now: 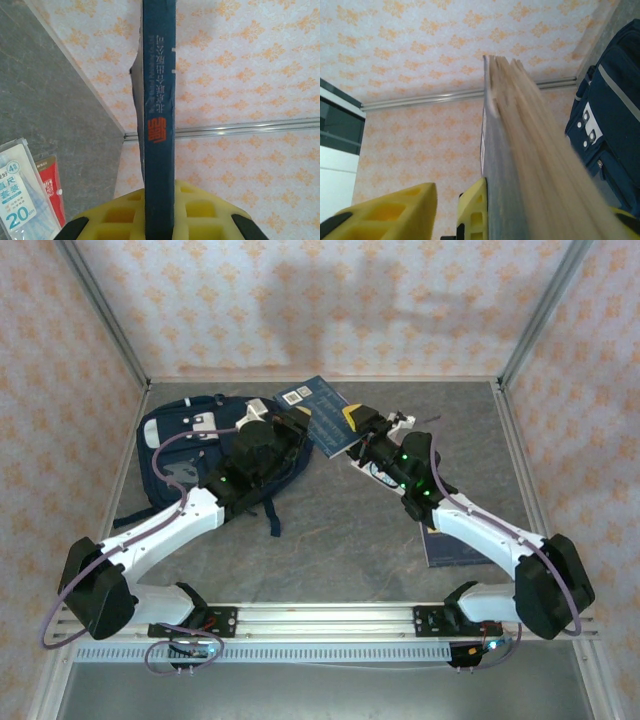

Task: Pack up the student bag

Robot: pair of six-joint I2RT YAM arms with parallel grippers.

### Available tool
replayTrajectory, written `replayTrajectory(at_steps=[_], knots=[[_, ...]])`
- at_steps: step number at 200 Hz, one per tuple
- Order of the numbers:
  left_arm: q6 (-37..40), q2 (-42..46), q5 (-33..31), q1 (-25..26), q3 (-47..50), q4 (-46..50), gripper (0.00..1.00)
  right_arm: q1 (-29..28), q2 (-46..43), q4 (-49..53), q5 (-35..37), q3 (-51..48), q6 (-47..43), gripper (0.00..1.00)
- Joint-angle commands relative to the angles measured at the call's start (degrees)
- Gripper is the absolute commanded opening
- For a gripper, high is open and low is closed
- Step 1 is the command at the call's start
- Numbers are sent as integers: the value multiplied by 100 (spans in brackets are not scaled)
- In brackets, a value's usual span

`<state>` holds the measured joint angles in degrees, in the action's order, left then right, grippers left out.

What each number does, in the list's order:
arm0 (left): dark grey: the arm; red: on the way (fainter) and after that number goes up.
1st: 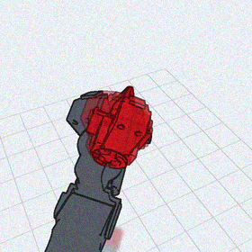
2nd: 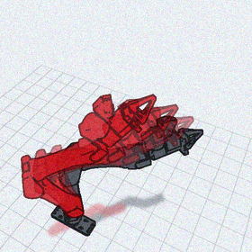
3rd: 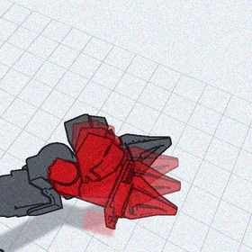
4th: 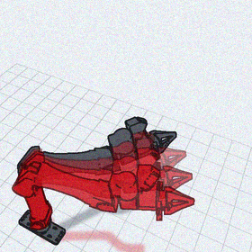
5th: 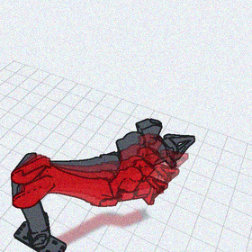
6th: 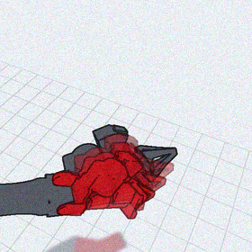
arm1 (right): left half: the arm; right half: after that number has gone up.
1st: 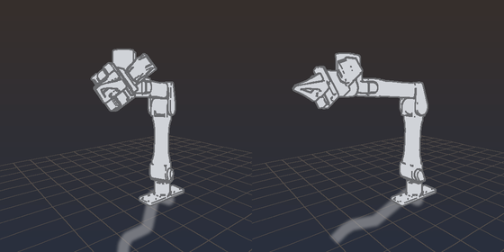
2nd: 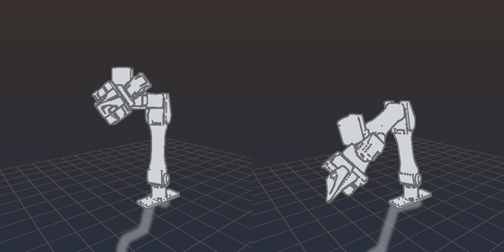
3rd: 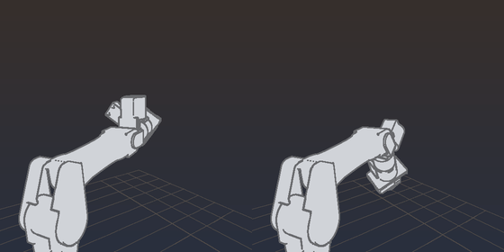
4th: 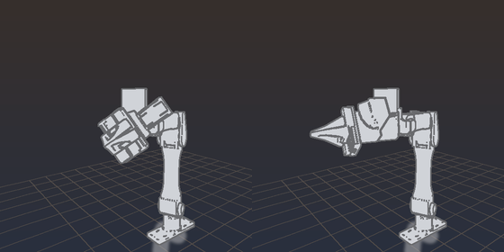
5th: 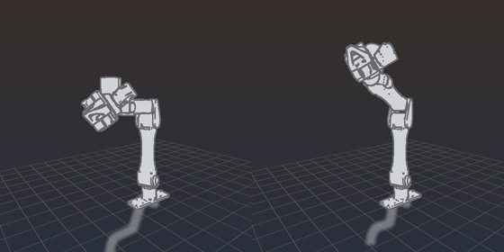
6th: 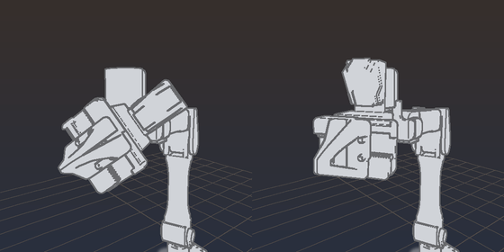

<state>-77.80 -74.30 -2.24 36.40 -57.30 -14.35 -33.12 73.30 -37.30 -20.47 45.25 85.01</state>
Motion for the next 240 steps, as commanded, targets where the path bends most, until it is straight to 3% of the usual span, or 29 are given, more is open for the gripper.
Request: replayTrajectory(at_steps=[1, 48, 72, 79, 106, 115, 152, 177, 214, 240], knots=[[28, 66, -143, 70, -192, -158, 0, -25, -95, -36, 298, 266, -252, 43], [-47, 22, -27, 121, -133, -171, 0, -19, -323, 563, 643, 231, -569, 26], [-24, -23, 126, 148, -130, -189, 0, -2, -292, 640, 555, 313, -690, 0], [41, 0, 137, 148, -168, -14, 3, 20, -345, 779, 553, 327, -762, 0], [880, 185, -40, 127, -592, 1550, 59, 192, -755, 1819, 465, 314, -1288, 0], [1112, 174, -134, 57, -859, 2358, 67, 273, -941, 2263, 398, 255, -1532, 0], [1795, -647, -119, -736, -2127, 5434, 73, 437, -1588, 3603, 179, -198, -2297, 0], [2502, -1457, -518, -1040, -2906, 6397, 75, 460, -1897, 4401, 99, -273, -2804, 0], [3302, -3308, -1455, -1124, -5185, 8259, 78, 467, -2043, 5551, 172, -113, -3284, 0], [3595, -4367, -1809, -1209, -6265, 8757, 80, 482, -2120, 5754, 156, -157, -3310, 0]])
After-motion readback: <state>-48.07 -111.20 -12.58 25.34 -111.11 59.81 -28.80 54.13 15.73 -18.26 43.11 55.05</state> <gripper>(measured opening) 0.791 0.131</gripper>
